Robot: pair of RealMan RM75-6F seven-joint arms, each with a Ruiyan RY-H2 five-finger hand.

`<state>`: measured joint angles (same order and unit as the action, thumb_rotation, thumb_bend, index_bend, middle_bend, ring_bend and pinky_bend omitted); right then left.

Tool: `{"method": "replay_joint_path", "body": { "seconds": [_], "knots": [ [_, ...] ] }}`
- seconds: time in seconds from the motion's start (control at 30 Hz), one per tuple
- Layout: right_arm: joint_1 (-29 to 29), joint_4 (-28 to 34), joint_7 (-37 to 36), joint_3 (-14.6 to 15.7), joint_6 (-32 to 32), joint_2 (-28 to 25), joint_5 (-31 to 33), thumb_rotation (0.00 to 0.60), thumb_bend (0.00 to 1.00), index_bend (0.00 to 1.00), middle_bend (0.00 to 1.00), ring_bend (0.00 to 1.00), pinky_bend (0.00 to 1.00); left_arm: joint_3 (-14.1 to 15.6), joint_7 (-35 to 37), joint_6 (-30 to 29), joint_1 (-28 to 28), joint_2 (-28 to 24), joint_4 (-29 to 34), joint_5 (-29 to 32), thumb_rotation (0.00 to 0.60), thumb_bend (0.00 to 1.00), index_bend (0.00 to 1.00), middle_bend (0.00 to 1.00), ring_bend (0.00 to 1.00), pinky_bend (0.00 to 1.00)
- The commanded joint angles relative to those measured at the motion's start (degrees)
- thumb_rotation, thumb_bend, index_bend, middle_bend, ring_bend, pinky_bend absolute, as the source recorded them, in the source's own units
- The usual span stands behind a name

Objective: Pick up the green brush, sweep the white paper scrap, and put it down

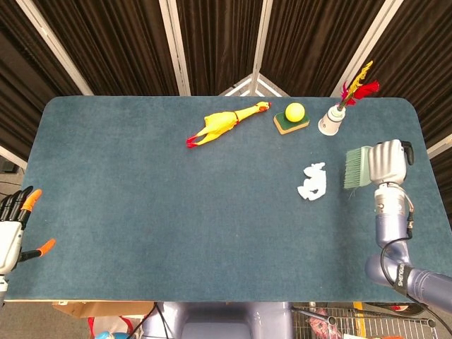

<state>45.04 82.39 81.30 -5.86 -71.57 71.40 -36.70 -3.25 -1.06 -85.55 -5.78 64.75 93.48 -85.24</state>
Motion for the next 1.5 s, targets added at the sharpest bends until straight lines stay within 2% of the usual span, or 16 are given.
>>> {"method": "replay_joint_path", "body": {
  "seconds": [0.03,0.23,0.43,0.53,0.6,0.83,0.97,1.17,1.27,1.37,1.5],
  "knots": [
    [-0.34,2.23,-0.49,-0.04,-1.63,-1.88,-1.41,0.600,0.56,0.80,0.92,0.98,0.81,-0.04,-0.16,-0.02,-0.01,0.12,-0.09,0.05,0.600,0.01,0.00,0.00,0.00,0.00],
    [-0.91,9.59,-4.37,-1.50,-3.62,-5.17,-3.81,0.600,0.56,0.80,0.92,0.98,0.81,-0.07,-0.36,-0.16,0.00,0.31,-0.22,-0.02,0.600,0.01,0.00,0.00,0.00,0.00],
    [-1.62,18.17,-7.14,-1.69,-4.18,-6.21,-4.86,0.600,0.56,0.80,0.92,0.98,0.81,0.06,-0.40,-0.44,0.11,0.32,-0.25,-0.37,0.600,0.01,0.00,0.00,0.00,0.00],
    [-3.04,22.80,-11.13,-1.38,-4.26,-6.31,-6.18,0.600,0.56,0.80,0.92,0.98,0.81,0.12,-0.27,-0.56,0.18,0.25,-0.31,-0.51,0.600,0.01,0.00,0.00,0.00,0.00],
    [-4.58,25.21,-15.02,-0.51,-4.75,-6.10,-9.33,0.600,0.56,0.80,0.92,0.98,0.81,0.12,-0.16,-0.52,0.19,0.19,-0.33,-0.47,0.600,0.01,0.00,0.00,0.00,0.00],
    [-8.83,29.31,-28.32,1.06,-3.12,-3.04,-12.89,0.600,0.56,0.80,0.92,0.98,0.81,0.23,-0.79,-0.27,0.08,0.32,-0.36,-0.53,0.600,0.01,0.00,0.00,0.00,0.00],
    [-9.80,28.41,-30.98,2.35,-2.32,-0.63,-14.42,0.600,0.56,0.78,0.92,0.97,0.81,0.20,-1.18,-0.23,0.09,0.39,-0.36,-0.36,0.600,0.01,0.00,0.00,0.00,0.00],
    [-12.50,23.50,-32.46,5.90,-3.32,3.82,-17.14,0.600,0.56,0.67,0.89,0.92,0.81,0.22,-1.48,0.07,0.15,0.23,-0.21,0.10,0.600,0.01,0.00,0.00,0.00,0.00],
    [-13.69,21.05,-33.14,7.09,-3.83,5.52,-17.96,0.600,0.56,0.54,0.81,0.87,0.79,0.26,-1.51,0.17,0.12,0.10,-0.15,0.08,0.600,0.01,0.00,0.00,0.00,0.00],
    [-14.67,17.77,-32.86,8.20,-4.75,7.41,-19.49,0.600,0.53,0.38,0.67,0.73,0.71,0.33,-1.55,0.14,0.13,0.05,-0.09,-0.06,0.600,0.01,0.00,0.00,0.00,0.00],
    [-15.68,15.70,-31.61,8.95,-5.95,8.70,-20.81,0.600,0.46,0.21,0.44,0.45,0.53,0.29,-1.58,0.08,0.15,0.06,-0.09,-0.04,0.600,0.01,0.00,0.00,0.00,0.00]
  ]
}}
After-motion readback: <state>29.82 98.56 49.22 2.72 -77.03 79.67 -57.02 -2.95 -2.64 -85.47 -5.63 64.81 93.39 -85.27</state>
